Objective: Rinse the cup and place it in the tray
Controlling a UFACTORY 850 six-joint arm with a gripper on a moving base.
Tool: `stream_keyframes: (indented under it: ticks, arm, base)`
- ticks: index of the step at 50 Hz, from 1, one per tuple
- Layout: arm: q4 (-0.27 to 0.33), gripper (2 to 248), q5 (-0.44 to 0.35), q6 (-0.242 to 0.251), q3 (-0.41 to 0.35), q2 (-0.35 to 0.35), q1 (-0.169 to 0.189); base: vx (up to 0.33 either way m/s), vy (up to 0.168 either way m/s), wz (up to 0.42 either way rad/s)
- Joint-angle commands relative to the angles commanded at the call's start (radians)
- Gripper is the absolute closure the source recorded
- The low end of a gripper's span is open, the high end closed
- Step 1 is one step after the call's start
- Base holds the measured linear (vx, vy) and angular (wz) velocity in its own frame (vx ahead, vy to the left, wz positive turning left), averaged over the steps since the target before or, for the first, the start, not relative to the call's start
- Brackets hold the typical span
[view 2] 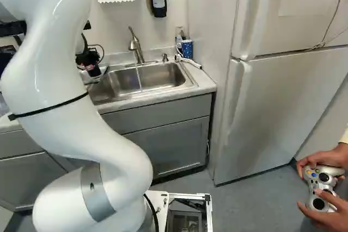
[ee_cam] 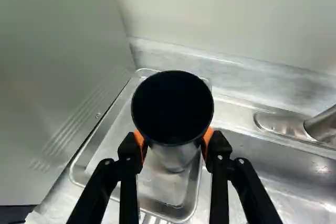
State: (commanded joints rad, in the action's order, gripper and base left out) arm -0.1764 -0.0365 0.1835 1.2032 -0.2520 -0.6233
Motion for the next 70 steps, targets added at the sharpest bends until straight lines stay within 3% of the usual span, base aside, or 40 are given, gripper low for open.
stream_keyframes:
  ticks: [6, 7, 11, 12, 17, 18, 22, 23, 70]
  arm:
    - [0.000, 128, 0.000, 0.000, 0.000, 0.000, 0.000]
    - [0.000, 112, 0.000, 0.000, 0.000, 0.000, 0.000]
    - [0.000, 112, 0.000, 0.000, 0.000, 0.000, 0.000]
    - [0.000, 79, 0.000, 0.000, 0.000, 0.000, 0.000]
    - [0.000, 79, 0.000, 0.000, 0.000, 0.000, 0.000]
    - [0.000, 44, 0.000, 0.000, 0.000, 0.000, 0.000]
    - [0.000, 44, 0.000, 0.000, 0.000, 0.000, 0.000]
    - [0.000, 8, 0.000, 0.000, 0.000, 0.000, 0.000]
    - [0.000, 3, 0.000, 0.000, 0.014, 0.043, 0.000]
  base:
    - [0.000, 0.000, 0.000]
    - [0.000, 0.000, 0.000]
    - [0.000, 0.000, 0.000]
    - [0.000, 0.000, 0.000]
    - [0.000, 0.000, 0.000]
    - [0.000, 0.000, 0.000]
    - [0.000, 0.000, 0.000]
    - [0.000, 0.000, 0.000]
    - [0.000, 0.000, 0.000]
